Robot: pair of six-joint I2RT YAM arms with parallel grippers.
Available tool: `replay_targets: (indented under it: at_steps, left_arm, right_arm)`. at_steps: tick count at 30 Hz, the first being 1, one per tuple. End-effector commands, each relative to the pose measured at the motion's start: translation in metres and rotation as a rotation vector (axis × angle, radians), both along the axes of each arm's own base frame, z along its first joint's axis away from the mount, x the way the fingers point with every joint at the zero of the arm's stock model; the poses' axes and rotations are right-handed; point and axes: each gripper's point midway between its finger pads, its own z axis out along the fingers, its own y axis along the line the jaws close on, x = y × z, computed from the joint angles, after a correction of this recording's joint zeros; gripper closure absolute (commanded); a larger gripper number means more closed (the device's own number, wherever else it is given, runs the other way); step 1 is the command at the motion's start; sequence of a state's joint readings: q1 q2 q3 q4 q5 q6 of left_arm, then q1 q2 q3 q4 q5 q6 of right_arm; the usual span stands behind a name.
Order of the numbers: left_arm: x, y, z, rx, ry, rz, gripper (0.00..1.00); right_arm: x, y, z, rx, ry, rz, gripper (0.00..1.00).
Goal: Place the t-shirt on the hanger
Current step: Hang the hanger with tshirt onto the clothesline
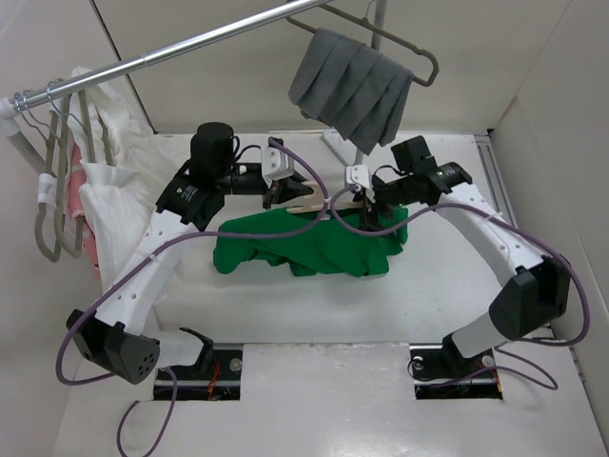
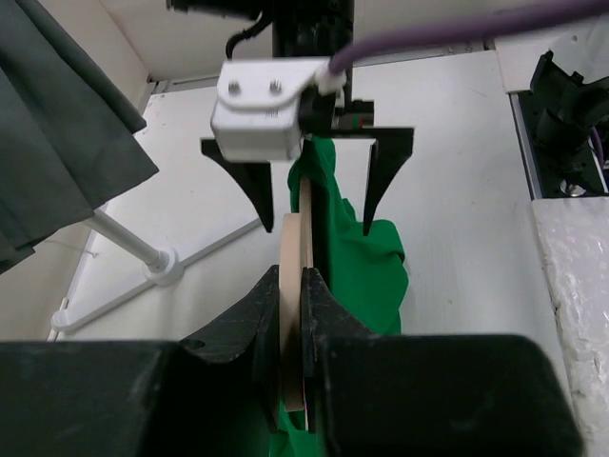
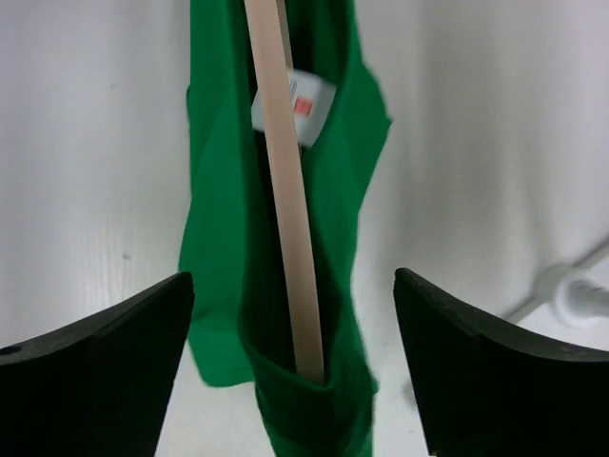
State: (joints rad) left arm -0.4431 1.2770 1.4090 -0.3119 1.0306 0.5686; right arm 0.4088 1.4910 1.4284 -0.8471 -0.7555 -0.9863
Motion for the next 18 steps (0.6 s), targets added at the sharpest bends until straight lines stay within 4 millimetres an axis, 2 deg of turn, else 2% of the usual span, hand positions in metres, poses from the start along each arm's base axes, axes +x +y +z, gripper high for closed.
replay_targets:
  at_steps: [1, 3, 4, 6, 7, 8, 10, 12, 13, 14, 15, 16, 17, 18]
  left_arm:
    - [-0.018, 0.005, 0.040, -0.062, -0.124, -0.035, 1.00]
    - [-0.020, 0.006, 0.044, -0.070, -0.141, -0.035, 1.00]
    - [-0.021, 0.006, 0.044, -0.071, -0.132, -0.034, 1.00]
    - [-0.021, 0.006, 0.044, -0.071, -0.132, -0.033, 1.00]
    - [-0.020, 0.006, 0.042, -0.071, -0.132, -0.033, 1.00]
    - [-0.016, 0.007, 0.041, -0.067, -0.125, -0.009, 1.00]
    - [-0.013, 0.008, 0.035, -0.062, -0.104, 0.019, 1.00]
    - [-0.004, 0.013, 0.042, -0.081, -0.131, 0.092, 1.00]
    - [-0.001, 0.014, 0.036, -0.087, -0.091, 0.128, 0.93]
    - [0.003, 0.016, 0.037, -0.098, -0.093, 0.164, 0.79]
    - [0.012, 0.022, 0.047, -0.127, -0.134, 0.234, 0.63]
    - [0.016, 0.024, 0.042, -0.135, -0.115, 0.269, 0.49]
    - [0.020, 0.027, 0.044, -0.146, -0.125, 0.300, 0.22]
    - [0.021, 0.030, 0.053, -0.172, -0.167, 0.324, 0.04]
  right_arm:
    - [-0.008, -0.002, 0.009, -0.048, -0.021, 0.027, 0.12]
    - [0.003, -0.001, 0.007, -0.062, -0.038, -0.011, 0.18]
    - [0.004, 0.001, 0.001, -0.060, -0.012, -0.028, 0.29]
    - [0.010, 0.002, 0.003, -0.033, -0.014, -0.049, 0.58]
    - [0.010, 0.003, 0.002, -0.024, 0.010, -0.072, 0.86]
    - [0.009, 0.005, -0.001, -0.009, 0.028, -0.075, 0.98]
    - [0.011, 0.008, 0.009, 0.030, 0.005, -0.102, 1.00]
    - [0.011, 0.001, 0.006, 0.036, 0.030, -0.161, 1.00]
    - [0.013, -0.001, 0.010, 0.038, 0.020, -0.187, 1.00]
    - [0.011, -0.004, 0.017, 0.048, 0.029, -0.225, 1.00]
    - [0.014, -0.010, 0.020, 0.049, 0.029, -0.261, 1.00]
    - [0.011, -0.015, 0.018, 0.034, 0.047, -0.289, 1.00]
    - [0.015, -0.021, 0.033, 0.054, 0.028, -0.316, 1.00]
    - [0.014, -0.021, 0.037, 0.063, 0.042, -0.329, 1.00]
